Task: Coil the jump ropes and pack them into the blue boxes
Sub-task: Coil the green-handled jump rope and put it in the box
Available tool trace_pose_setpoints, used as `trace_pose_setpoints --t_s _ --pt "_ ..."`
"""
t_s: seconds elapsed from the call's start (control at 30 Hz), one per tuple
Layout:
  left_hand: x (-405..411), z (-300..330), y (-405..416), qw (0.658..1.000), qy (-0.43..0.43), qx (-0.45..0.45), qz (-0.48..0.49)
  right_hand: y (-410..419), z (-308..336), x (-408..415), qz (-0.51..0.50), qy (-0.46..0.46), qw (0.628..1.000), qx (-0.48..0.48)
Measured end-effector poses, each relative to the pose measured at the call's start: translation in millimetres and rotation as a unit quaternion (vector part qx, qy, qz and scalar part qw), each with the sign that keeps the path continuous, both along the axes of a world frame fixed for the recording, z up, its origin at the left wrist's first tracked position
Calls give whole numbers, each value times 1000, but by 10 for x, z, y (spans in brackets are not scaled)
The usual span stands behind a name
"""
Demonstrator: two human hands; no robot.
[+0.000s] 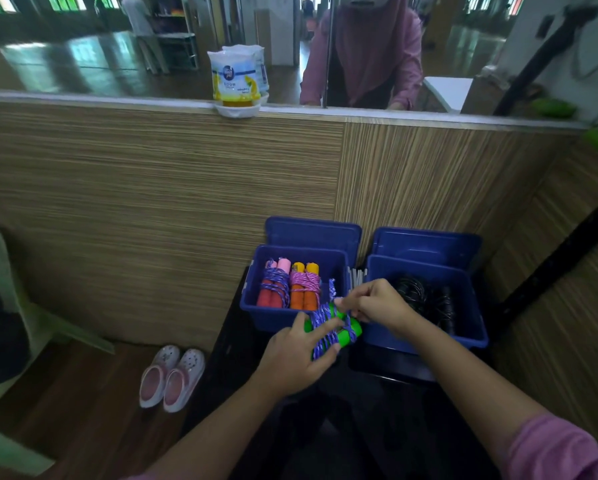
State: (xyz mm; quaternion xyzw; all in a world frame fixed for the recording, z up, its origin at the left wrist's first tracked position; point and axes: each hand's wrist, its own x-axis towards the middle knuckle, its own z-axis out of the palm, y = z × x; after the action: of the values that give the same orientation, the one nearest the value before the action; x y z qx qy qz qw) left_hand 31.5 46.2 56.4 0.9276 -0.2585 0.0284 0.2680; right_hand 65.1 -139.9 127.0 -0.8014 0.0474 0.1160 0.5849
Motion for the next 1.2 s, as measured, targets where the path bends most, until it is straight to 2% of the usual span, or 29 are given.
trace_pose_setpoints --t_s 0.13,0.17,0.47,0.57,0.63,0.73,1.03,1.2 --pt "17 48 -62 997 31 -53 51 -11 -128 43 -19 -124 980 -153" --pt "23 63 -62 996 37 -66 56 -12 -169 50 -15 -142 976 -163" --pt "6 66 -12 988 24 -145 41 29 -307 102 -85 -76 993 17" --pt "6 47 -2 987 4 -158 10 58 -246 133 -93 42 985 142" --pt "19 20 17 990 -9 -142 -13 23 -233 151 -81 129 978 141" --pt "28 -27 43 990 -7 -141 -5 2 -228 150 -63 173 976 117" --pt "105 16 22 976 52 -191 96 120 -252 127 -162 121 940 277" --pt "206 32 15 963 81 -231 117 167 -239 87 -118 3 980 161"
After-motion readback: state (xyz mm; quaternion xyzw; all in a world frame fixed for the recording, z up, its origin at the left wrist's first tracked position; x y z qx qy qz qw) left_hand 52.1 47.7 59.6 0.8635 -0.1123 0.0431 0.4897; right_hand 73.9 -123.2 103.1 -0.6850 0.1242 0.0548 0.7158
